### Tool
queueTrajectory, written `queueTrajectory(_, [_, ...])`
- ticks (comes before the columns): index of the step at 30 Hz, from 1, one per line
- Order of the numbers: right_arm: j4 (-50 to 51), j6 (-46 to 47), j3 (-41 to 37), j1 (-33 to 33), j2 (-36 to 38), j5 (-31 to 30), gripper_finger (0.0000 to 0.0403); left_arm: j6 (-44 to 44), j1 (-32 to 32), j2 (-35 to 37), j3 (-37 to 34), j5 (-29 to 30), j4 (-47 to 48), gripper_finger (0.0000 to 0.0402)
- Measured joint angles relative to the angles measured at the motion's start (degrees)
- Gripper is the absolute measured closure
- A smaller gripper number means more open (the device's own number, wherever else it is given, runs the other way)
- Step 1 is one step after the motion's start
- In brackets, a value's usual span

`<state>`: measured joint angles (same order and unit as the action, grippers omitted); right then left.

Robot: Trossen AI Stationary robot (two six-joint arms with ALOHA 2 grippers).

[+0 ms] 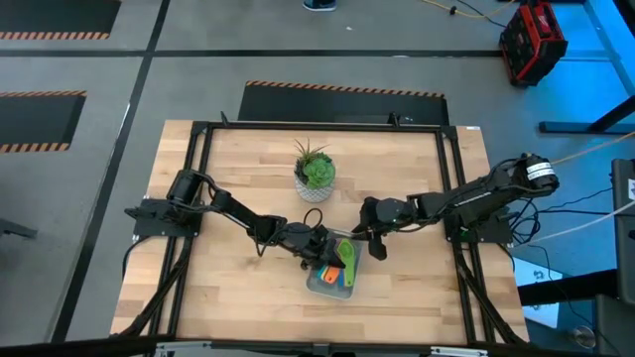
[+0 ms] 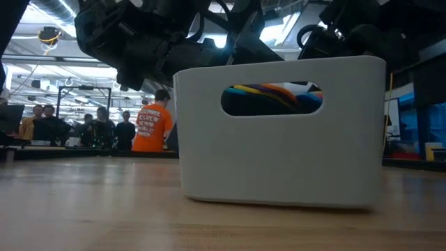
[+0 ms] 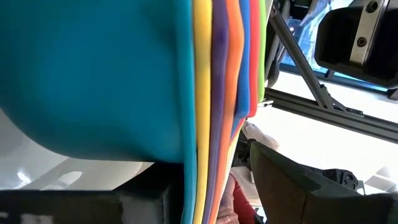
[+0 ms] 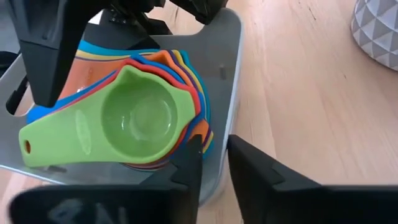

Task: Nest measuring cups in basket
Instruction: Put the stacked measuring cups into the bin

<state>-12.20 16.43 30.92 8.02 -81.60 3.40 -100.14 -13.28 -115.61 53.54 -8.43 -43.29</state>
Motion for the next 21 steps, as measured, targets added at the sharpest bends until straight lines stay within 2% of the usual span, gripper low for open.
queueTrajectory(7, [-0.2,-0.1,0.0,0.0,0.0,-0.3,0.0363,0.1,0.0,0.0,0.0,0.8,-0.1,0.0239])
queueTrajectory(17, [-0.2,-0.2,0.0,0.0,0.0,-0.3,0.0365,4.1,-0.1,0.0,0.0,1.2,-0.4,0.0239])
queueTrajectory(21, [-0.2,-0.3,0.0,0.0,-0.1,-0.3,0.0365,1.1,0.0,0.0,0.0,0.5,-0.2,0.0235])
